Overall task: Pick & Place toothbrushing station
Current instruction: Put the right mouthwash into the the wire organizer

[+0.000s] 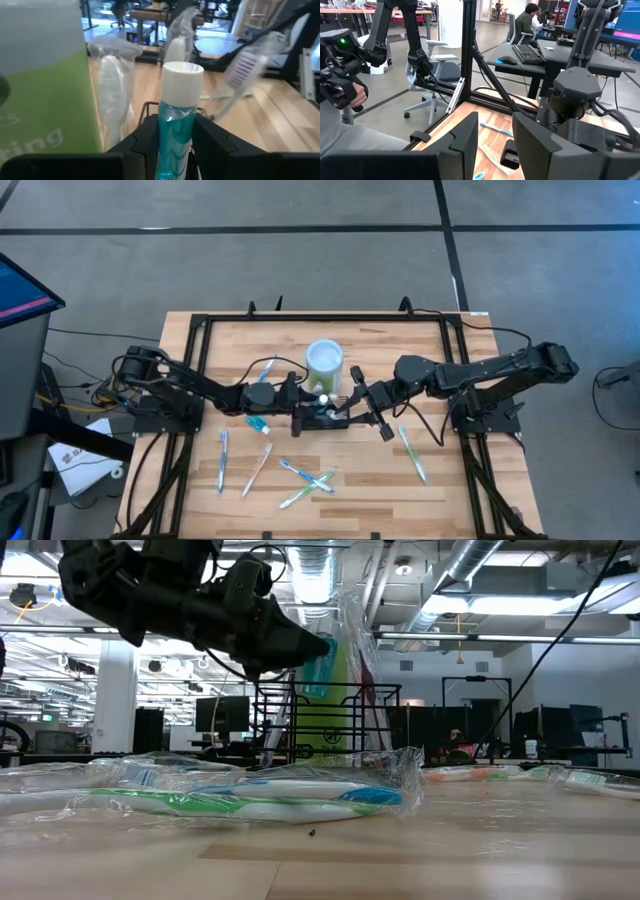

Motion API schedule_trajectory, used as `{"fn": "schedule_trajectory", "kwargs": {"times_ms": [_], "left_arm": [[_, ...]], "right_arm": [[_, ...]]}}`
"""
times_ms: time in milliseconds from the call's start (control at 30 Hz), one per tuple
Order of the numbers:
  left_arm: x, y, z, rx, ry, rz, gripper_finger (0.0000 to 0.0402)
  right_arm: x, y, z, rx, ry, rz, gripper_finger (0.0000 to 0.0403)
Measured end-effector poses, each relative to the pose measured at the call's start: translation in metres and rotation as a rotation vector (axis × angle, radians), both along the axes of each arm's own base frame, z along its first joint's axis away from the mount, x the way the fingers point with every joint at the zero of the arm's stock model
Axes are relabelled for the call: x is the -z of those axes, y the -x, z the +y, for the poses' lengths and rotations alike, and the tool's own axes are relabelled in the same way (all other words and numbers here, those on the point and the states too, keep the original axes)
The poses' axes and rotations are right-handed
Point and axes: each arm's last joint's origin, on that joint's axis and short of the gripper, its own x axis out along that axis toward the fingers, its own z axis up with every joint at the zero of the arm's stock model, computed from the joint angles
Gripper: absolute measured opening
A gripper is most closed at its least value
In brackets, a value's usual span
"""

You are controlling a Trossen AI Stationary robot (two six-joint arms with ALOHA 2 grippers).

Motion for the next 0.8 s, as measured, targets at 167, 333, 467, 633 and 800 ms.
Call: {"fn": "schedule_trajectory", "kwargs": {"times_ms": [167,333,467,633,800], "left_arm": [[0.007,-0.0018,0.0005,-0.03,-0.011,0.025,0.0095],[0.0068,-0.0019,0.0004,-0.031,-0.011,0.022,0.0096],[0.0068,-0.0019,0.0005,-0.034,-0.012,0.021,0.0106],[0.0069,-0.0018,0.0005,-0.034,-0.012,0.022,0.0118],[0.0068,-0.0019,0.0005,-0.033,-0.012,0.022,0.0124]], "right_arm": [[0.0008,0.0001,0.0,0.0,0.001,0.008,0.0111],[0.0017,0.0002,0.0,0.0,0.002,0.018,0.0111],[0.0017,0.0002,0.0,-0.001,0.006,0.016,0.0111],[0.0018,0.0002,0.0,-0.002,0.017,0.012,0.0111],[0.0028,-0.0008,0.0001,-0.002,0.017,0.015,0.0111]]}}
